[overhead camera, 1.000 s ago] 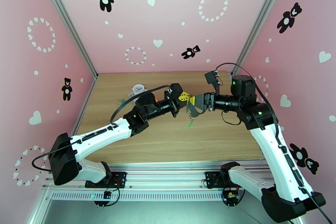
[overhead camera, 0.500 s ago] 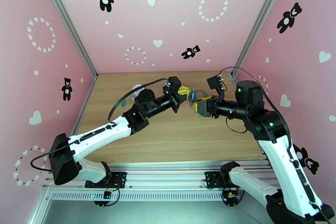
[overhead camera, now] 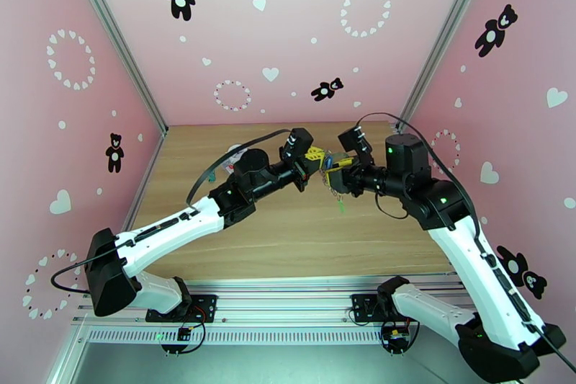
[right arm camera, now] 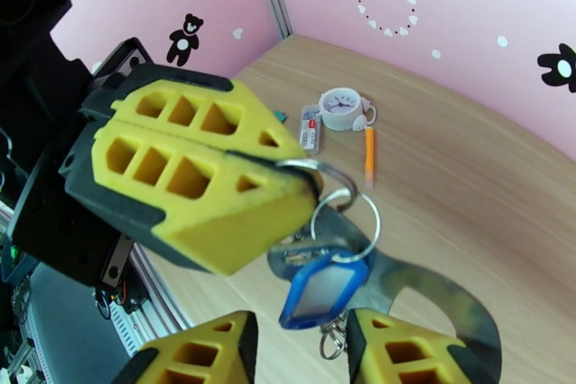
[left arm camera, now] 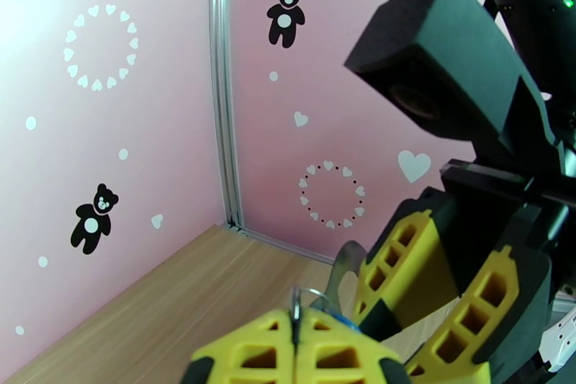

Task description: Remove the keys from the keyring

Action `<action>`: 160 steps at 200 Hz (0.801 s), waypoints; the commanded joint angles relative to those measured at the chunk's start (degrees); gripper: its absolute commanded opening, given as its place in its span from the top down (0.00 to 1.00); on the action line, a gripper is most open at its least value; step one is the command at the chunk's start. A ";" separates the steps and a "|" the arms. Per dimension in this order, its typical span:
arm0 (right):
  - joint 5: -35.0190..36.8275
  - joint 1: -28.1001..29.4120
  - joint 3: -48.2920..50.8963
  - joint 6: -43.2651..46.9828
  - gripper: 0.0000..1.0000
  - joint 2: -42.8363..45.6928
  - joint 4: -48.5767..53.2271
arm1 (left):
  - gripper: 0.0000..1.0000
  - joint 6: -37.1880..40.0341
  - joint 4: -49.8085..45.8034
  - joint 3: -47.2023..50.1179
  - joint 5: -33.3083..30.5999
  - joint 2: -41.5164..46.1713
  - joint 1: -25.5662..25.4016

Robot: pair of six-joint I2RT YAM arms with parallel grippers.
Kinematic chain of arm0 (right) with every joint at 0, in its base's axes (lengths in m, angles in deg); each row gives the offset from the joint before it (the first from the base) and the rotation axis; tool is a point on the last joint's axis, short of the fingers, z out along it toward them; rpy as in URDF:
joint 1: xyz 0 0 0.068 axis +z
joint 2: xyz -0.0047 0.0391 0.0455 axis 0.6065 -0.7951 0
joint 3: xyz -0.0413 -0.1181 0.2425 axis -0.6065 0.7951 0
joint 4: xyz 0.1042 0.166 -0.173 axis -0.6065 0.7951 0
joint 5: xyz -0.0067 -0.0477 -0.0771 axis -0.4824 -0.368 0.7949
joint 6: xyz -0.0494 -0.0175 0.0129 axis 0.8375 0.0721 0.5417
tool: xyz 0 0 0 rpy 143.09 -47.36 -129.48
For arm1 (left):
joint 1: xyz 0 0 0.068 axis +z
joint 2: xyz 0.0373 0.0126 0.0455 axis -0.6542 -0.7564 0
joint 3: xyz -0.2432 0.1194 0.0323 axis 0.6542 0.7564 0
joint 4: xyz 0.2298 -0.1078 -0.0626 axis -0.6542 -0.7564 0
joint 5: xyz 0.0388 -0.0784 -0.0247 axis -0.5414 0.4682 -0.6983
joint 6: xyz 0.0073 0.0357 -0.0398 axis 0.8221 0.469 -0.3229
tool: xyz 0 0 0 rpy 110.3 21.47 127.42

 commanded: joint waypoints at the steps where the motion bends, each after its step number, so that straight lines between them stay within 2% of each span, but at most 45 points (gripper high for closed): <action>1: 3.66 0.62 -0.15 1.91 0.60 -1.06 -2.70 | 1.00 -1.70 0.14 -1.95 -0.84 -0.53 -0.73; 36: 6.57 0.77 0.68 2.00 0.62 -1.37 -5.39 | 1.00 -3.09 -0.33 -1.72 0.21 0.42 -0.90; 57: 9.19 0.96 0.72 1.97 0.74 -1.99 -6.21 | 1.00 -3.68 -0.89 -1.48 0.66 0.89 -0.95; 75: 10.29 0.96 0.78 2.20 0.80 -1.75 -5.80 | 1.00 -2.96 -2.51 -1.55 -0.55 1.25 -1.00; 97: 10.02 0.96 0.18 2.67 0.92 -0.85 -3.86 | 1.00 -0.90 -4.44 -1.15 -3.38 1.92 -0.95; 125: 8.98 0.93 -1.92 4.82 1.00 -0.23 0.57 | 1.00 2.69 -4.55 0.91 -3.28 3.81 -0.70; 141: 10.15 0.95 -3.26 4.96 1.00 0.76 2.43 | 1.00 5.41 -4.73 2.47 -3.27 5.15 -0.52; 160: 8.30 0.95 -5.93 5.89 1.00 0.50 6.11 | 1.00 10.22 -3.39 5.73 1.25 7.68 0.44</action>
